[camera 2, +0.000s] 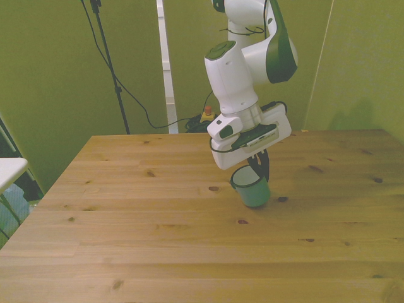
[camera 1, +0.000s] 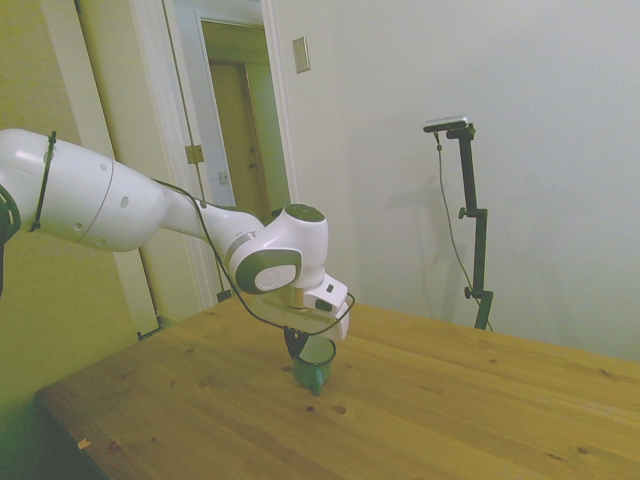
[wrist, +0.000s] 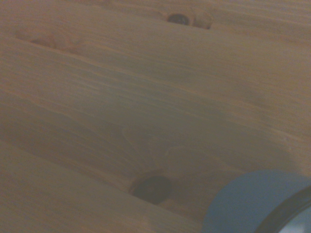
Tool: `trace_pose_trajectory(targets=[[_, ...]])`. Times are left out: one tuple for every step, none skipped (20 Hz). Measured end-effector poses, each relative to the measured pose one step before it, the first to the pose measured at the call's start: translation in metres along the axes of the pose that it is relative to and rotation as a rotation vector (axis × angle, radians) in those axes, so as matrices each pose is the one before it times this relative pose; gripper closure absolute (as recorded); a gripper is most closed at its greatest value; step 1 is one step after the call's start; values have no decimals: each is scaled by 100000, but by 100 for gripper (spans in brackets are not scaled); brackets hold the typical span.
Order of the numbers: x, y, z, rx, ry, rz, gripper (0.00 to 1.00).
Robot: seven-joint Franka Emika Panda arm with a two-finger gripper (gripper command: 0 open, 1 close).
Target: Flip the mug upright
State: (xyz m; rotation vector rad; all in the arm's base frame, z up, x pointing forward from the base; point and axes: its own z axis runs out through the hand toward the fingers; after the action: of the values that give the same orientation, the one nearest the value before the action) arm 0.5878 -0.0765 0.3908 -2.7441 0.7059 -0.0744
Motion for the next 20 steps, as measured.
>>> trace_pose_trajectory(targets=[[63,17,-34,-2230,1087,277,100],[54,-9,-13,-2308,1238,127,100],[-17,-60,60,-2123,1047,134,100],[-76,-99,103,-2287,1357,-63,100],[-119,-149,123,-2542,1878,78,100],[-122,-181,143,-2175,1572,149,100],[-119,-233,142,-1936,1223,41,100],[-128,-221,162,-1561,755,190,100],[-99,-118,156,-1131,674,298,100],[-57,-82,121,-411,631,593,100],[-19,-18,102,-235,35,574,0],[18,3,49,-319,166,549,0],[3,15,84,-174,-80,333,0],[12,24,81,-138,-86,422,0],[25,15,84,-76,-98,390,0],[40,14,75,-71,-73,221,0],[55,34,57,-60,-33,174,0],[61,36,24,-36,19,144,0],[70,32,1,-16,59,129,0],[78,27,-5,-5,79,117,0]])
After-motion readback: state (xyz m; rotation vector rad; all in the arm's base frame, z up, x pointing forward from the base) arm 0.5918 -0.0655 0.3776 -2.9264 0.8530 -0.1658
